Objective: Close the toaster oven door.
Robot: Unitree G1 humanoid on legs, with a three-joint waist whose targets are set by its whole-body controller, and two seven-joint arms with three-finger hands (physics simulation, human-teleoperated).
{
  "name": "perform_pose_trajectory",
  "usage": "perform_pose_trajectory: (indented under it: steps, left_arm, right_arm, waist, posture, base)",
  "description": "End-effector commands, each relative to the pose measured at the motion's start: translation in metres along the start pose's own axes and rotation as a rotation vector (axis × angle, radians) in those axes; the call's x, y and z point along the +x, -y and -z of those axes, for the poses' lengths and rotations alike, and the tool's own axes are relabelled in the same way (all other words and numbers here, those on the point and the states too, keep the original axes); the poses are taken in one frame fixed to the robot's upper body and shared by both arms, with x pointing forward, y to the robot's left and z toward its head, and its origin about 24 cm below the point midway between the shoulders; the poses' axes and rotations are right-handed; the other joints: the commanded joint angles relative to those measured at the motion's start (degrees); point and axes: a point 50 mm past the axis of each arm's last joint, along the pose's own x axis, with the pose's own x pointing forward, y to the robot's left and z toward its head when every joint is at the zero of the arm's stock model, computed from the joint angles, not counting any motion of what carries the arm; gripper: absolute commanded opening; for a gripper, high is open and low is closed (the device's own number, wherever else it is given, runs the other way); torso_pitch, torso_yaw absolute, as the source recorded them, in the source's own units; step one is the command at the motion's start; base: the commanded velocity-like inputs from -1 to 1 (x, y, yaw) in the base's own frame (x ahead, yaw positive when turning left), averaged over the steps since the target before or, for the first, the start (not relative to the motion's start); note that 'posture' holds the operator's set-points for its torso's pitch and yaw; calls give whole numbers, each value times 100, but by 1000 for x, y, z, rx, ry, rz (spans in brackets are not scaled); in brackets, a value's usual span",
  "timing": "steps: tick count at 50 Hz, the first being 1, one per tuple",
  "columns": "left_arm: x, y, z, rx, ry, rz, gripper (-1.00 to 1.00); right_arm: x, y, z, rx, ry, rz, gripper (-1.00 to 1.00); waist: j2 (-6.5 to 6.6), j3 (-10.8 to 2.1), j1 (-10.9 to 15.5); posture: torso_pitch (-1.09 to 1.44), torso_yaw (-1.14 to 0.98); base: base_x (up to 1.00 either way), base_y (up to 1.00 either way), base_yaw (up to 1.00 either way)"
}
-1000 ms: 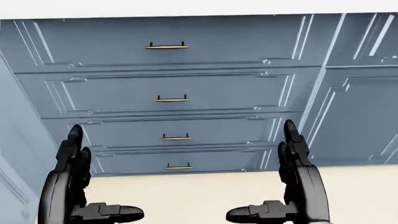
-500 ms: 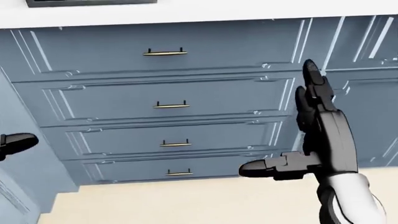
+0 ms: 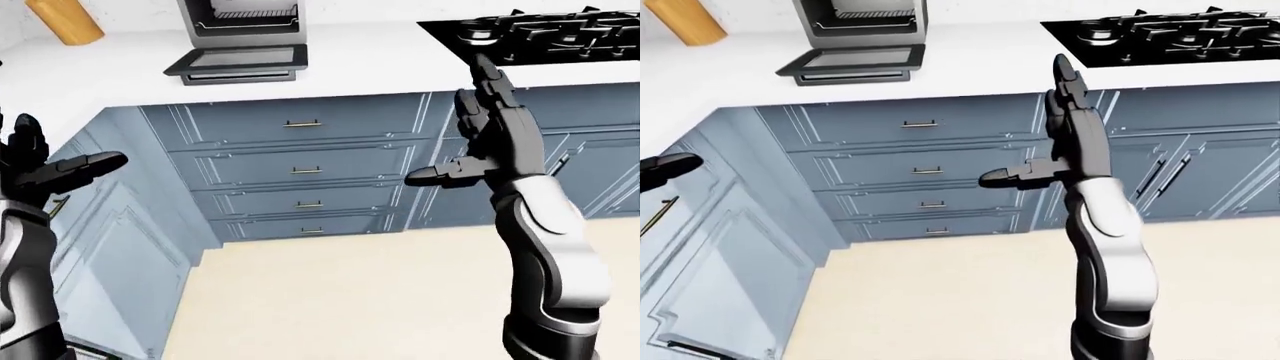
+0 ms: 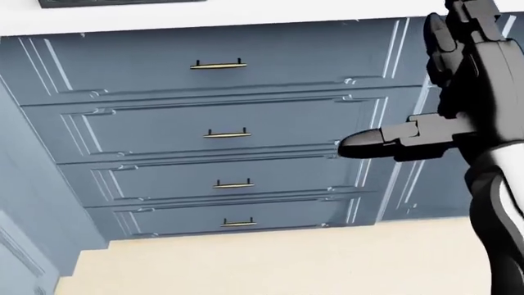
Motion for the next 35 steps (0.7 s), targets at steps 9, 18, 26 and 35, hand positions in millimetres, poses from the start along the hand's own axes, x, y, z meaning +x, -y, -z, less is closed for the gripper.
perform_pose_trajectory:
  steps: [9, 18, 26, 35]
  left_arm:
    - [4, -4, -28, -4, 112, 0, 100]
    - [0, 0, -26, -13, 102, 14, 100]
    - [0, 0, -30, -3, 116, 20, 100]
    - [1, -1, -31, -4, 113, 16, 100]
  right_arm:
    - [4, 4, -23, -17, 94, 8, 100]
    - [2, 2, -19, -2, 84, 7, 100]
    - [2, 1, -22, 2, 87, 1, 100]
    - [0, 0, -21, 9, 86, -9, 100]
  waist:
    - [33, -122, 3]
    - [17, -119, 10]
    - [116, -105, 9]
    - [-77, -120, 19]
  posture:
    - [0, 0]
    - [0, 0]
    - [0, 0]
    - [0, 0]
  base:
    - [0, 0, 0]
    - [4, 0, 0]
    - [6, 0, 0]
    - [7, 0, 0]
